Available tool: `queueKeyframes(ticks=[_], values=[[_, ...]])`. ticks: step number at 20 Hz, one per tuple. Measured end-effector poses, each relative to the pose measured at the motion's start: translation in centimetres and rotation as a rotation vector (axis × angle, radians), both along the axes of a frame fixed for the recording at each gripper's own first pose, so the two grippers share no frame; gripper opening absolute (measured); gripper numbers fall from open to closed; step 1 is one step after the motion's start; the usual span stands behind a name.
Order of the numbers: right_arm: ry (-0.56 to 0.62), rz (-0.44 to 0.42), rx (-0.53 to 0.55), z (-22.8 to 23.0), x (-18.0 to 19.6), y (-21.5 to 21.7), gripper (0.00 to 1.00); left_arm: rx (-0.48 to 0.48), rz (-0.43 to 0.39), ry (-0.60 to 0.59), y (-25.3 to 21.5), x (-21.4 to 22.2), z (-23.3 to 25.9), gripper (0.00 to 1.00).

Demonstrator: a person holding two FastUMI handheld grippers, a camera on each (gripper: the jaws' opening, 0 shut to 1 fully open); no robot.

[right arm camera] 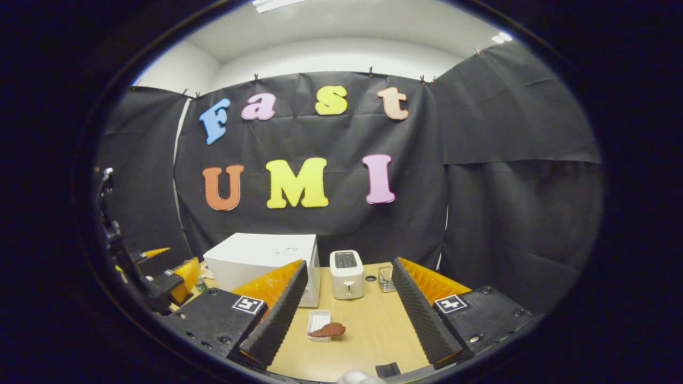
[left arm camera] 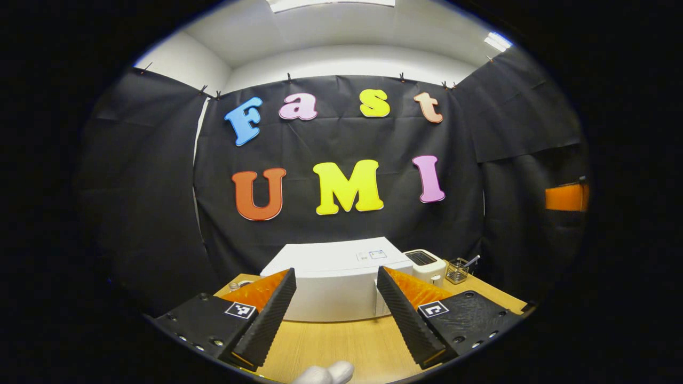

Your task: Open the microwave oven with the left hand, put the food in, and close the microwave oven.

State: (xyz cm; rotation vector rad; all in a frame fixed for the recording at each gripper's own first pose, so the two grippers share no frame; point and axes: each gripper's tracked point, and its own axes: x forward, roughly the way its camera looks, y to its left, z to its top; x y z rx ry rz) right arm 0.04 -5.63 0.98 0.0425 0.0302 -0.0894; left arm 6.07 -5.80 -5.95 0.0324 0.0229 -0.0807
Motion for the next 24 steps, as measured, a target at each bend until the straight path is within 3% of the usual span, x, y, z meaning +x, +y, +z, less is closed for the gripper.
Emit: queueKeyframes(ticks=[9, 12, 13, 14, 15, 16, 17, 18, 19, 21, 22, 23, 24], values=[[0.014, -0.207, -0.067, 2.1, -3.7, -7.1, 1.00, -0.071, -0.089, 0.096, -7.8, 7.3, -8.5, 0.95], [0.025, -0.258, -0.066, 1.6, -5.0, -8.2, 1.00, -0.063, -0.080, 0.120, -8.9, 10.5, -11.5, 0.95], [0.039, -0.267, -0.072, 1.1, -5.2, -8.3, 0.91, -0.045, -0.061, 0.114, -8.9, 11.7, -12.3, 0.95], [0.057, -0.282, -0.078, 0.5, -5.5, -8.6, 0.91, -0.034, -0.047, 0.123, -8.8, 12.8, -13.3, 0.95], [0.064, -0.294, -0.081, 0.3, -5.8, -8.9, 1.00, -0.037, -0.042, 0.139, -9.1, 13.8, -14.3, 0.95], [0.070, -0.301, -0.082, 0.1, -6.0, -8.9, 0.91, -0.042, -0.038, 0.154, -9.4, 14.7, -15.2, 0.95], [0.081, -0.314, -0.086, -0.4, -6.3, -9.2, 0.92, -0.049, -0.034, 0.162, -9.6, 15.5, -15.7, 0.95], [0.087, -0.326, -0.087, -0.7, -6.5, -9.4, 1.00, -0.048, -0.034, 0.164, -9.8, 16.1, -16.1, 0.95], [0.093, -0.335, -0.082, -1.0, -6.6, -9.5, 1.00, -0.041, -0.028, 0.155, -10.0, 16.9, -16.4, 0.95], [0.110, -0.347, -0.064, -1.8, -6.9, -9.8, 1.00, -0.024, -0.032, 0.154, -10.4, 18.1, -17.1, 0.91], [0.117, -0.352, -0.057, -2.1, -7.0, -9.9, 0.92, -0.020, -0.037, 0.158, -10.7, 18.6, -17.4, 0.89], [0.127, -0.356, -0.052, -2.4, -7.0, -10.1, 1.00, -0.015, -0.035, 0.161, -10.8, 19.0, -17.8, 0.84], [0.131, -0.359, -0.049, -2.6, -7.1, -10.2, 1.00, -0.012, -0.035, 0.165, -10.7, 19.2, -18.0, 0.65]])
